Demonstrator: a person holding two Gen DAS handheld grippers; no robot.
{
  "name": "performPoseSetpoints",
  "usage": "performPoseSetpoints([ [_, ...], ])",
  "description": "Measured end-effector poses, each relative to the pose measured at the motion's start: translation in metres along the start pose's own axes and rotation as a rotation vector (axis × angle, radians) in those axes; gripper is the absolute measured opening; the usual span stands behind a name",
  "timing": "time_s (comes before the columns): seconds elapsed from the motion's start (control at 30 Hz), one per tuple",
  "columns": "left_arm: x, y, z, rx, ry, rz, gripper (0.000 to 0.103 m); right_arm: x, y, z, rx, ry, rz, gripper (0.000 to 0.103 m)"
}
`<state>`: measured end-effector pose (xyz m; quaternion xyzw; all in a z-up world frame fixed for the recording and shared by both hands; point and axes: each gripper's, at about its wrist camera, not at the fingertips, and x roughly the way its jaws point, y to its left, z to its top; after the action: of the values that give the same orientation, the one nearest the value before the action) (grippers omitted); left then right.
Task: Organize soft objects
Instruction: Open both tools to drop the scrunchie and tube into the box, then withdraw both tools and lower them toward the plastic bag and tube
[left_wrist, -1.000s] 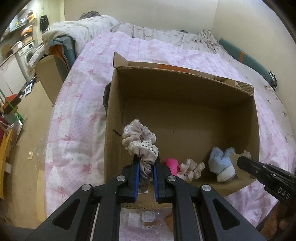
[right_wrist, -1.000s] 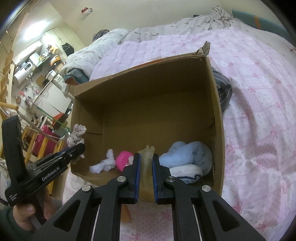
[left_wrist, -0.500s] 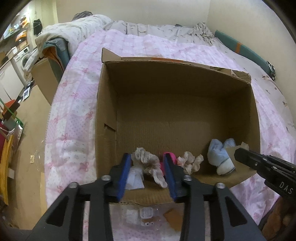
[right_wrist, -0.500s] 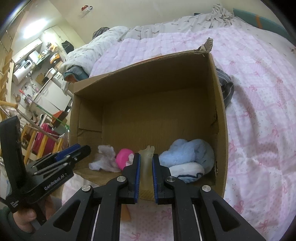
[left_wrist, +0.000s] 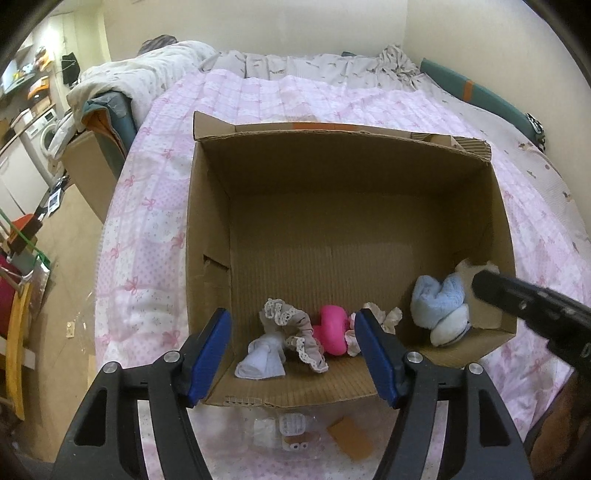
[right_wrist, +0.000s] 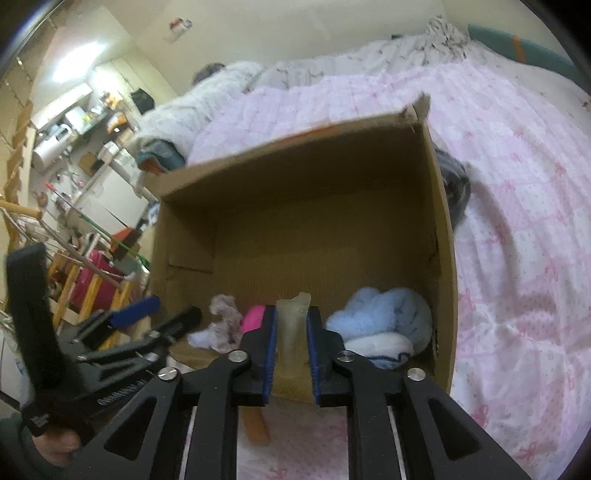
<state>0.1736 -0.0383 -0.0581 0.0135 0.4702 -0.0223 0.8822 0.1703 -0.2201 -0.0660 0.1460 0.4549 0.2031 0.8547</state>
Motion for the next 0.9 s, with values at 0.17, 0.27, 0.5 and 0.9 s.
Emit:
performPoseSetpoints([
  [0.17, 0.000, 0.000, 0.000, -0.002, -0.001, 0.003, 0.066, -0.012, -0.002, 0.004, 0.029, -0.063, 0.012, 0.071],
  [0.27, -0.001, 0.001, -0.001, 0.001, -0.003, 0.006, 0.066, -0.021, -0.005, 0.006, 0.053, -0.125, -0.006, 0.083],
  [0.5, -0.006, 0.004, -0.004, -0.005, 0.012, -0.001, 0.066, -0.018, -0.006, 0.009, 0.055, -0.107, -0.015, 0.083],
  [0.9, -0.038, 0.018, -0.013, -0.026, -0.037, 0.043, 0.066, -0.018, -0.003, 0.001, 0.040, -0.087, -0.047, 0.083],
])
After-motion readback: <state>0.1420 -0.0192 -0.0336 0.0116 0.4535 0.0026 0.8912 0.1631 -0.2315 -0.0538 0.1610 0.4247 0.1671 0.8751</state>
